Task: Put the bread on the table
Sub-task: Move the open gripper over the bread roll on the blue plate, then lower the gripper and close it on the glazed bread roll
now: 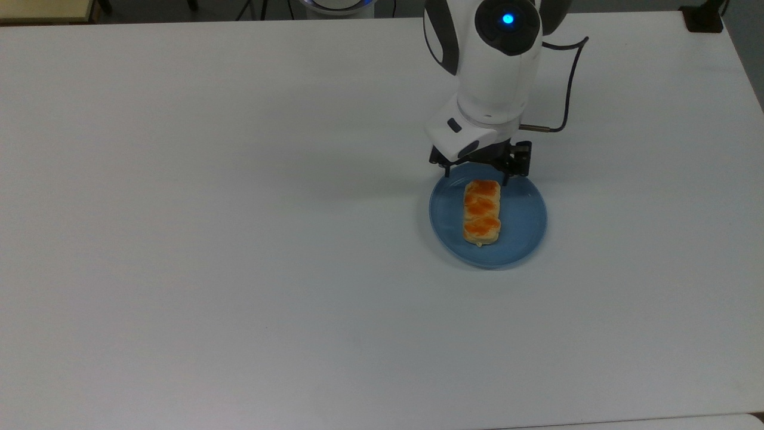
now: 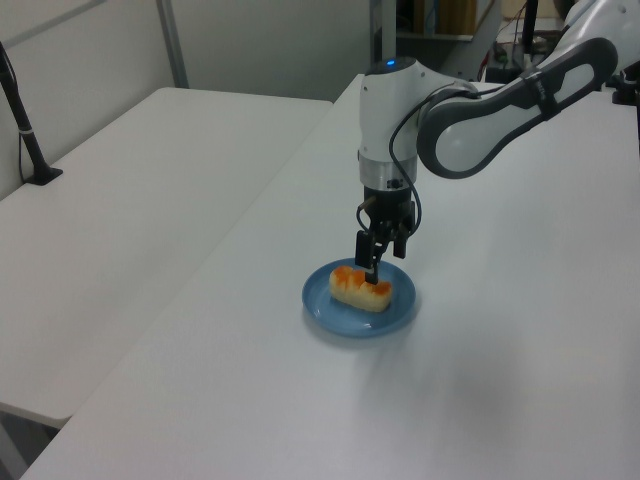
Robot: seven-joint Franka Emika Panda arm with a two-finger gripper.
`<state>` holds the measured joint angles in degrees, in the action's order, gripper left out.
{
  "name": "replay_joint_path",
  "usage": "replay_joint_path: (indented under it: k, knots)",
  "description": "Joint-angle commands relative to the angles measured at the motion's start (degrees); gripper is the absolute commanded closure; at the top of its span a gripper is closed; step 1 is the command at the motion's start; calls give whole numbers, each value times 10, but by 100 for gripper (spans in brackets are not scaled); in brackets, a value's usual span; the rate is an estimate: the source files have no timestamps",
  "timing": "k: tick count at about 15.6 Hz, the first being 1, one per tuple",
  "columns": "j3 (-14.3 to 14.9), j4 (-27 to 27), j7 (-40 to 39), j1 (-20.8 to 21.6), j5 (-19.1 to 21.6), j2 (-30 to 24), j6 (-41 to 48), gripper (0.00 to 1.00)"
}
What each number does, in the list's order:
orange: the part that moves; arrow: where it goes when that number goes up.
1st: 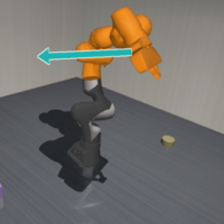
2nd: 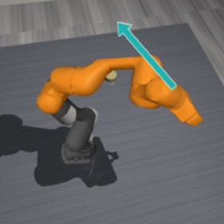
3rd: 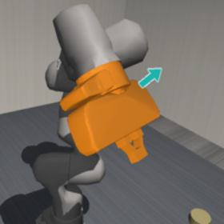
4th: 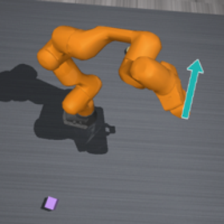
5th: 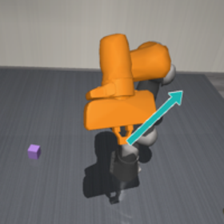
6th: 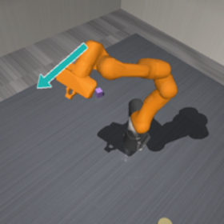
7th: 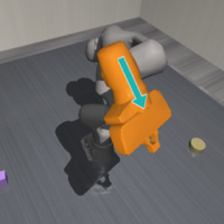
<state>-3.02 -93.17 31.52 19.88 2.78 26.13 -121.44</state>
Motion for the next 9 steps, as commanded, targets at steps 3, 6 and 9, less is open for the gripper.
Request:
replay_joint_path:
  k: [3,6,9]
  knots:
    - [-21,27,36,3,-34,19,-14,0]
    - [-21,28,38,2,-52,31,-14,0]
    - [-21,27,59,2,-73,46,-41,0]
